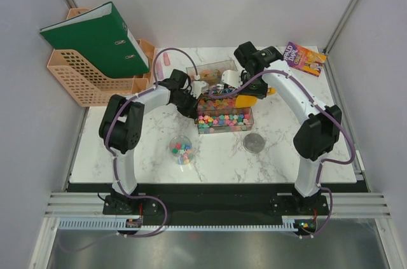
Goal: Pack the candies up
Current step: Scoop the fake candies from the storage box.
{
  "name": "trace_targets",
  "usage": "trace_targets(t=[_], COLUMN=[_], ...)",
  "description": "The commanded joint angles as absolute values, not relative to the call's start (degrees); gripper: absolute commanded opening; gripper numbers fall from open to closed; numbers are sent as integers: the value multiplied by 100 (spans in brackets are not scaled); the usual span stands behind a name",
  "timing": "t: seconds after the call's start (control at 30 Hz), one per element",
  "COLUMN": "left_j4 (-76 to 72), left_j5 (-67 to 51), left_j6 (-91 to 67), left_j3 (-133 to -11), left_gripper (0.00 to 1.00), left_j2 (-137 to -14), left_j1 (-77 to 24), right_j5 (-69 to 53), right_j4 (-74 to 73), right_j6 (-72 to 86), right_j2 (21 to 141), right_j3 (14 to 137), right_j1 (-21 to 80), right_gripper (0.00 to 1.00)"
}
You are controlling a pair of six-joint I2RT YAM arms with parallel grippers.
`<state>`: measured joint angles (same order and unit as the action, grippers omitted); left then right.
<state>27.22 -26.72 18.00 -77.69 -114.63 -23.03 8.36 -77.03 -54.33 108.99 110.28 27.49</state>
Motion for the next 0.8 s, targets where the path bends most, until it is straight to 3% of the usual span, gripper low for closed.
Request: trace_targets(t=[0.0,0.37,0.77], left_j4=[2408,2154,2030], left_j5=[-2831,-2215,-2241], left_j6=[1688,1705,1600], left_j3=[-7700,-7357,-7453], left_gripper=[3,35,37], left_j2=[-11136,-10802,-10819], left_j1=[-2408,-2382,-2127], right_j5=[1239,1731,2250], right_j4=[-8350,-8358,-8350], right_j6=[-5388,-5774,-6547], right_j2=[10784,11548,11970], right_j3=[11127,11847,12032], right_j1=[2742,2733,2847], right_gripper=[0,0,0])
